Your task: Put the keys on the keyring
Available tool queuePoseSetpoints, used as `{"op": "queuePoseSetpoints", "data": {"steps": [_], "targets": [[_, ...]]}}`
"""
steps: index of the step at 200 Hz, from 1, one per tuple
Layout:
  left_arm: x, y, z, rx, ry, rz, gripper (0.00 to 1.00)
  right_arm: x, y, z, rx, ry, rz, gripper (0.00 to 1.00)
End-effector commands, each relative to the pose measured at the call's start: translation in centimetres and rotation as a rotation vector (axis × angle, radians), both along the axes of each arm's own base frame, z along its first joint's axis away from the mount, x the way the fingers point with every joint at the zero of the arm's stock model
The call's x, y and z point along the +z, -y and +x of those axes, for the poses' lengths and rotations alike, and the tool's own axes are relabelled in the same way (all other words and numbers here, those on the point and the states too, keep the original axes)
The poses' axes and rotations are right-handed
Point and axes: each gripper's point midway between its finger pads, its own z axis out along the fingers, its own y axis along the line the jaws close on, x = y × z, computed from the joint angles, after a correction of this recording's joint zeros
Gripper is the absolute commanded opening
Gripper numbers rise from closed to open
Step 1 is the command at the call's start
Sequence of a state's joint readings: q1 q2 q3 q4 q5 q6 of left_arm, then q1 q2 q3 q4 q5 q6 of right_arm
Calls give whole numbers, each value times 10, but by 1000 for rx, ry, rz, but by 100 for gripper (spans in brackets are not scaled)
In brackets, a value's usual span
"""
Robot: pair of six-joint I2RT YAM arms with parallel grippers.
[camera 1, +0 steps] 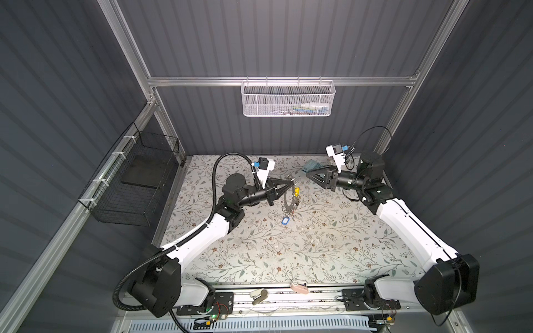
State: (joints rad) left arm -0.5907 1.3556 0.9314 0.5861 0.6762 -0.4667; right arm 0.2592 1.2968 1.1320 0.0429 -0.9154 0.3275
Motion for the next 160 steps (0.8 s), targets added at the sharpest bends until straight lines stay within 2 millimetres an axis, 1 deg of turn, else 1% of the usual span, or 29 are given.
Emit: {"op": "queuePoseSetpoints", "data": {"steps": [1, 21, 37, 43, 51, 52, 53, 56, 63, 72, 92, 111, 122, 139, 160], "targets": [[-13, -3, 1, 39, -5, 67, 0, -16, 21, 12, -167, -7, -71, 48], [-33, 1, 7, 39, -59, 117, 0, -30, 36, 12, -263, -21, -92, 58], [-45, 8, 10, 17, -95, 126, 0, -40, 48, 9, -322, -42, -95, 66], [-51, 11, 11, 13, -109, 129, 0, -45, 52, 9, -351, -47, -103, 70], [-57, 17, 15, 11, -124, 135, 0, -57, 58, 12, -391, -71, -121, 76], [-58, 17, 15, 9, -127, 137, 0, -59, 59, 12, -394, -75, -123, 76], [-59, 18, 16, 8, -129, 137, 0, -55, 60, 9, -400, -64, -118, 77], [-63, 21, 16, 3, -138, 143, 0, -54, 62, 7, -411, -59, -117, 78], [-67, 27, 18, -5, -146, 152, 0, -58, 67, 6, -439, -63, -121, 82], [-78, 37, 21, -17, -162, 168, 0, -64, 72, 6, -467, -71, -126, 88], [-94, 59, 26, -36, -185, 177, 0, -71, 82, 3, -520, -64, -133, 99], [-107, 81, 29, -58, -204, 188, 0, -75, 88, 0, -553, -53, -135, 99], [-110, 90, 32, -61, -211, 190, 0, -77, 93, 1, -574, -58, -136, 99], [-120, 90, 41, -13, -236, 173, 0, -80, 95, 0, -579, -64, -137, 99], [-147, 83, 41, 20, -259, 230, 0, -81, 95, -2, -575, -62, -126, 99]]}}
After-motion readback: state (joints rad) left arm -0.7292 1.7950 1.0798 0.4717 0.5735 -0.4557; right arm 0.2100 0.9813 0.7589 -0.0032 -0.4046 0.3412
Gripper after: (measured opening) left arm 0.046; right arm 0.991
